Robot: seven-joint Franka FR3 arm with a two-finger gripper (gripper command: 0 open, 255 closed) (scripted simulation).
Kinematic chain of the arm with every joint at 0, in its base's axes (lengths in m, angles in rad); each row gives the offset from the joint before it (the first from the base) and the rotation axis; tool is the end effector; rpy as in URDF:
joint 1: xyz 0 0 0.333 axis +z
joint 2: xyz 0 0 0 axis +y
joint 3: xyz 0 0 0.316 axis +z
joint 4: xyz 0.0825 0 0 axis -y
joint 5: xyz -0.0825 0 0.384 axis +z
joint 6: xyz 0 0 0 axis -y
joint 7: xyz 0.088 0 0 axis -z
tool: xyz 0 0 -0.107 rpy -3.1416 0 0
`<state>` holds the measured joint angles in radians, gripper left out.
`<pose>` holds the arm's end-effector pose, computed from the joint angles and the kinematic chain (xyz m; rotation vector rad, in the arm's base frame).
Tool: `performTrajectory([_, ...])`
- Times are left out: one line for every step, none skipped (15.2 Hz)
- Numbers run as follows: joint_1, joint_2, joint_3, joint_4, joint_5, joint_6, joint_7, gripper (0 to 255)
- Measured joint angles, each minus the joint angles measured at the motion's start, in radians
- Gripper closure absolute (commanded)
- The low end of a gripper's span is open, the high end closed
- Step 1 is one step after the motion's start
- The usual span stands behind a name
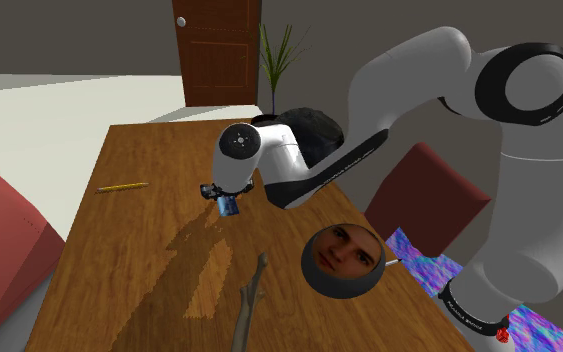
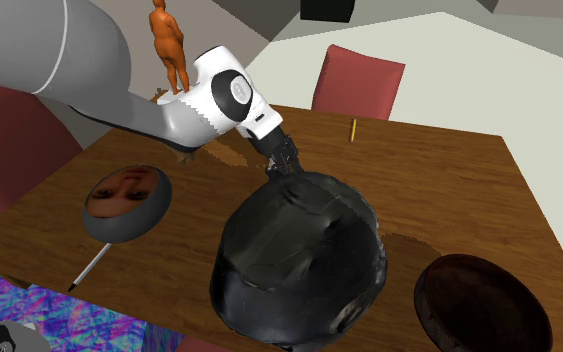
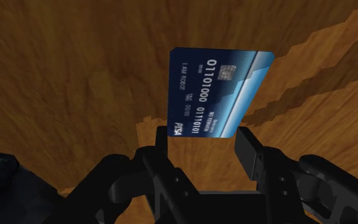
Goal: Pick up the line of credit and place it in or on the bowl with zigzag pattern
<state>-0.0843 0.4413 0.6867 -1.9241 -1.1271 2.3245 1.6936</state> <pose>0.5440 0.3218 0.3174 2.8465 -0.5666 0.8545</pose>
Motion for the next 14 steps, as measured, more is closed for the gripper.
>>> performTrajectory([0.000,0.000,0.000,0.000,0.000,0.000,0.000,255])
performTrajectory([0.000,0.000,0.000,0.000,0.000,0.000,0.000,255])
performTrajectory([0.000,0.000,0.000,0.000,0.000,0.000,0.000,255])
performTrajectory([0.000,0.000,0.000,0.000,0.000,0.000,0.000,255])
performTrajectory([0.000,0.000,0.000,0.000,0.000,0.000,0.000,255])
performTrajectory([-0.002,-0.005,0.003,0.000,0.006,-0.002,-0.005,255])
performTrajectory([-0.005,-0.010,0.006,0.002,0.014,-0.005,-0.014,255])
performTrajectory([-0.007,-0.016,0.011,0.005,0.024,-0.010,-0.023,255])
performTrajectory([-0.011,-0.024,0.015,0.005,0.034,-0.012,-0.031,255])
performTrajectory([-0.016,-0.035,0.021,0.002,0.046,-0.015,-0.041,255])
performTrajectory([-0.021,-0.044,0.027,0.004,0.059,-0.019,-0.053,255])
performTrajectory([-0.024,-0.050,0.031,0.009,0.069,-0.025,-0.063,255])
performTrajectory([-0.030,-0.060,0.036,0.010,0.082,-0.028,-0.077,255])
performTrajectory([-0.034,-0.067,0.041,0.013,0.094,-0.033,-0.088,255])
